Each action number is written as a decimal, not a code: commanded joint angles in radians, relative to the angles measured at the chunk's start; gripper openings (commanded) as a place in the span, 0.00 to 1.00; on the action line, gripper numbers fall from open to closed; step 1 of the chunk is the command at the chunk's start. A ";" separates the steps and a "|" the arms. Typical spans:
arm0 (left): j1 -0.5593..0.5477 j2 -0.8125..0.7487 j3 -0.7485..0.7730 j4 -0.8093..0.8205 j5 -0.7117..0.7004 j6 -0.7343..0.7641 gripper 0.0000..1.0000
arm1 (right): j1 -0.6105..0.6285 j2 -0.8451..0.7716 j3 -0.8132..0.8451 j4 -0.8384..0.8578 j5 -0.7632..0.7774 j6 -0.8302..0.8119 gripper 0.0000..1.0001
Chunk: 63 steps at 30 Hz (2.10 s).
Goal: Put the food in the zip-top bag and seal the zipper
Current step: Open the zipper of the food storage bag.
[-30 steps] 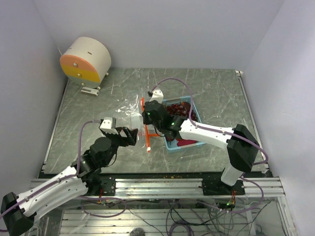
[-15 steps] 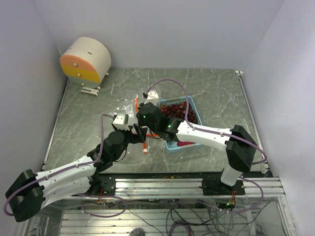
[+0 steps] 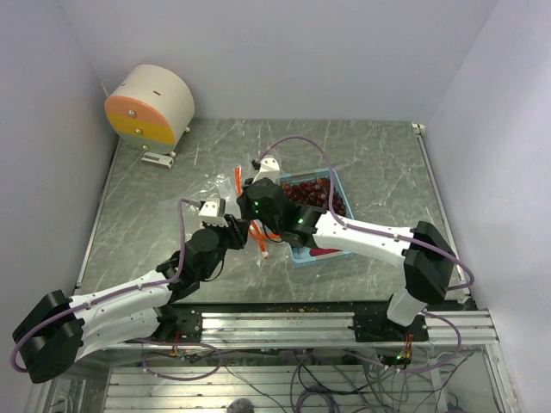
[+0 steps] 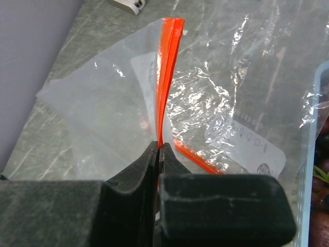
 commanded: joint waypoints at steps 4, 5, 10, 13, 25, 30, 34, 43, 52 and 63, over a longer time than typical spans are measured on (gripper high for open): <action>-0.005 0.005 -0.005 0.029 -0.049 0.009 0.11 | 0.016 -0.093 -0.024 0.047 -0.053 0.016 0.00; -0.004 0.001 -0.002 0.019 -0.054 0.011 0.08 | 0.019 -0.103 -0.030 0.046 -0.052 0.014 0.00; -0.005 -0.048 -0.001 -0.021 -0.054 0.026 0.07 | 0.020 -0.137 -0.059 0.038 -0.045 0.009 0.00; -0.005 -0.116 0.011 -0.084 -0.046 0.030 0.07 | 0.021 -0.145 -0.066 0.009 -0.023 -0.006 0.00; -0.005 -0.371 0.027 -0.339 -0.106 0.042 0.07 | 0.021 -0.294 -0.176 0.088 -0.109 -0.126 0.69; -0.006 -0.378 0.039 -0.377 -0.113 0.032 0.07 | 0.021 -0.368 -0.235 0.116 -0.158 -0.155 0.74; -0.005 -0.370 0.064 -0.396 -0.087 0.021 0.07 | 0.019 -0.374 -0.251 0.081 -0.135 -0.171 0.74; -0.005 -0.384 0.105 -0.431 -0.021 0.000 0.07 | 0.019 -0.251 -0.232 0.103 -0.151 -0.194 0.74; -0.005 -0.468 0.109 -0.450 0.143 -0.016 0.07 | 0.012 -0.165 -0.219 0.218 -0.119 -0.235 0.72; -0.005 -0.555 0.168 -0.684 0.052 -0.054 0.07 | 0.008 -0.117 -0.199 0.083 0.165 -0.184 0.00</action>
